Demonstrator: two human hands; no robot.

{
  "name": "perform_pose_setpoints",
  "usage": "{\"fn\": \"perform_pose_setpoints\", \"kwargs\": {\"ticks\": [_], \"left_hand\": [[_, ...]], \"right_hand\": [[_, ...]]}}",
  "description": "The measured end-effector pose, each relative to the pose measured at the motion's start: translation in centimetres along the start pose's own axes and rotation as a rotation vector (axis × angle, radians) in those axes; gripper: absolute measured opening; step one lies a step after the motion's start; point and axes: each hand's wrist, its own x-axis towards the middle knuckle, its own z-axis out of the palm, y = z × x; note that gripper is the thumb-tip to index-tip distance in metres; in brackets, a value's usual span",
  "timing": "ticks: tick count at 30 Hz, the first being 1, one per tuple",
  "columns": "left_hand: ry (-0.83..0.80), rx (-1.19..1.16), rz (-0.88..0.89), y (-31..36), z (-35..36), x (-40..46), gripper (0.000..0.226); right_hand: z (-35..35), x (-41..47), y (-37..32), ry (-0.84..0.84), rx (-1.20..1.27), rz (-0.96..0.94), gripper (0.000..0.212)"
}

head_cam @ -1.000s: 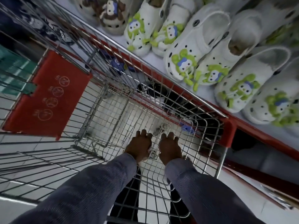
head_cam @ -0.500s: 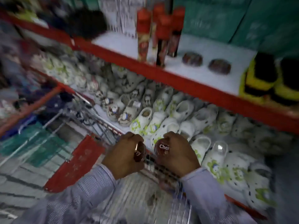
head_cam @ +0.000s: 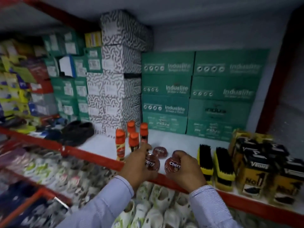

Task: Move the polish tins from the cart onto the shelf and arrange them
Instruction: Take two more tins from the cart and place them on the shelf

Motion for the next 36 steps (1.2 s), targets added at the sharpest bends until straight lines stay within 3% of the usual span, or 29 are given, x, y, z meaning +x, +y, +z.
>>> {"fn": "perform_pose_setpoints", "kwargs": {"ticks": [2,4,8,13,23,36], "left_hand": [[0.010,-0.028,-0.022,0.0,1.1,2.4,0.074],[-0.008,-0.009,-0.046,-0.3,2.6,4.3,0.072],[-0.076,-0.004,-0.094,-1.7,4.8,6.0,0.060],[-0.167,0.034,-0.046,-2.9,5.4,7.3,0.063],[-0.112,0.105,0.035,-2.5,6.2,11.6,0.022],[-0.141,0.073,0.049,-3.8,7.1,13.0,0.024]], "right_hand": [[0.7,1.8,0.6,0.047,-0.022,0.028,0.047],[1.7,3.5,1.8,0.064,-0.059,0.069,0.032],[3.0,4.3,2.9,0.031,-0.051,0.100,0.046],[3.4,5.0,3.8,-0.015,-0.014,0.138,0.058],[2.8,10.4,4.1,0.074,-0.123,0.126,0.026],[3.1,12.0,4.7,0.015,-0.135,0.039,0.016]]}}
